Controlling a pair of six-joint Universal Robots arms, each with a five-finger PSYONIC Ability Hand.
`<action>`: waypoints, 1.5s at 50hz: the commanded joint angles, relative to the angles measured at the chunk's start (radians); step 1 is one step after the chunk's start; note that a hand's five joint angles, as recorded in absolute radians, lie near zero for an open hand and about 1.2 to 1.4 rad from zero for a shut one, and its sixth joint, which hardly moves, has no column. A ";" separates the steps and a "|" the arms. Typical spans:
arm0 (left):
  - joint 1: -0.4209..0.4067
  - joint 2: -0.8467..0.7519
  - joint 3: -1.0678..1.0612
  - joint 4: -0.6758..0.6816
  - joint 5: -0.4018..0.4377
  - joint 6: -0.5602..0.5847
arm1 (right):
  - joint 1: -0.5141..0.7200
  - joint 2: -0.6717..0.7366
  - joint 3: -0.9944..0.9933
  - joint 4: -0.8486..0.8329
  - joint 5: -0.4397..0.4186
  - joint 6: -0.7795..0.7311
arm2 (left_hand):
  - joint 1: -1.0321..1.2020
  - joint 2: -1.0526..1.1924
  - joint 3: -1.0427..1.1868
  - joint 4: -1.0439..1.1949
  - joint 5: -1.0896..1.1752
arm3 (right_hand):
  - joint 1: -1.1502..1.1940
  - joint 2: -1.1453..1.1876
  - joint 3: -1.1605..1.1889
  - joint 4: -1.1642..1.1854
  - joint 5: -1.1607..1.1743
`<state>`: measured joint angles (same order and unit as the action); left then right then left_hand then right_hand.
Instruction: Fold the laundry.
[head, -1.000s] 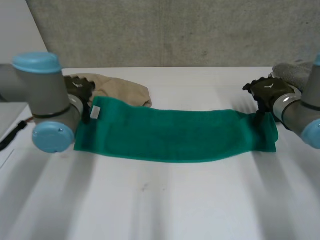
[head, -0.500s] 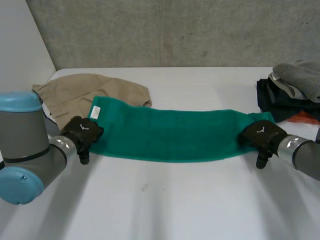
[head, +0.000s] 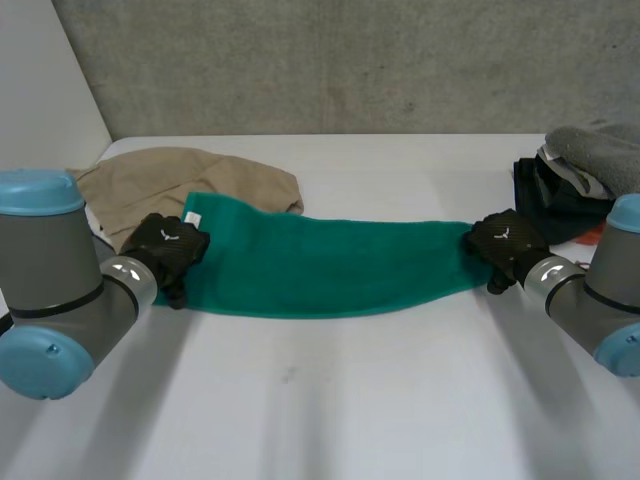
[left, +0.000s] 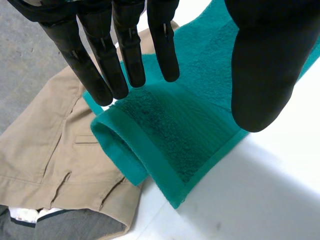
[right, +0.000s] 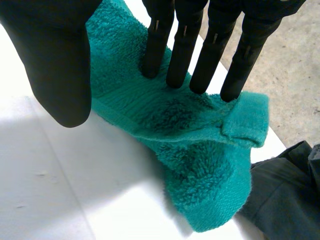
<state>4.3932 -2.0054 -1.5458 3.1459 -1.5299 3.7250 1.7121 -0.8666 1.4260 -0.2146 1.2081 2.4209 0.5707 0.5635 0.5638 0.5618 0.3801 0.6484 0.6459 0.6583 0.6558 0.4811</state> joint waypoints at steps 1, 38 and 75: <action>-0.001 -0.019 0.018 0.008 -0.015 0.001 | 0.007 0.061 -0.071 0.003 0.002 -0.059 | 0.033 0.040 0.040 0.042 0.049 | 0.201 0.204 0.191 0.194 0.194; -0.070 -0.048 -0.008 0.034 -0.056 -0.027 | -0.006 -0.345 -0.245 0.653 -0.013 0.320 | -0.067 -0.059 -0.060 -0.058 -0.051 | 0.748 0.750 0.738 0.740 0.741; -0.061 -0.257 0.134 0.114 -0.096 0.127 | -0.072 -0.284 -0.251 0.729 -0.058 0.506 | 0.588 0.595 0.595 0.597 0.604 | 0.748 0.750 0.738 0.740 0.741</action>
<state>4.3279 -2.2628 -1.4226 3.2554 -1.6296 3.8544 1.6389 -1.1469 1.1593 0.5329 1.1506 2.9363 0.8543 0.8791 0.8774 0.8740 0.6933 1.1037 1.1678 1.1801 1.1925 0.9729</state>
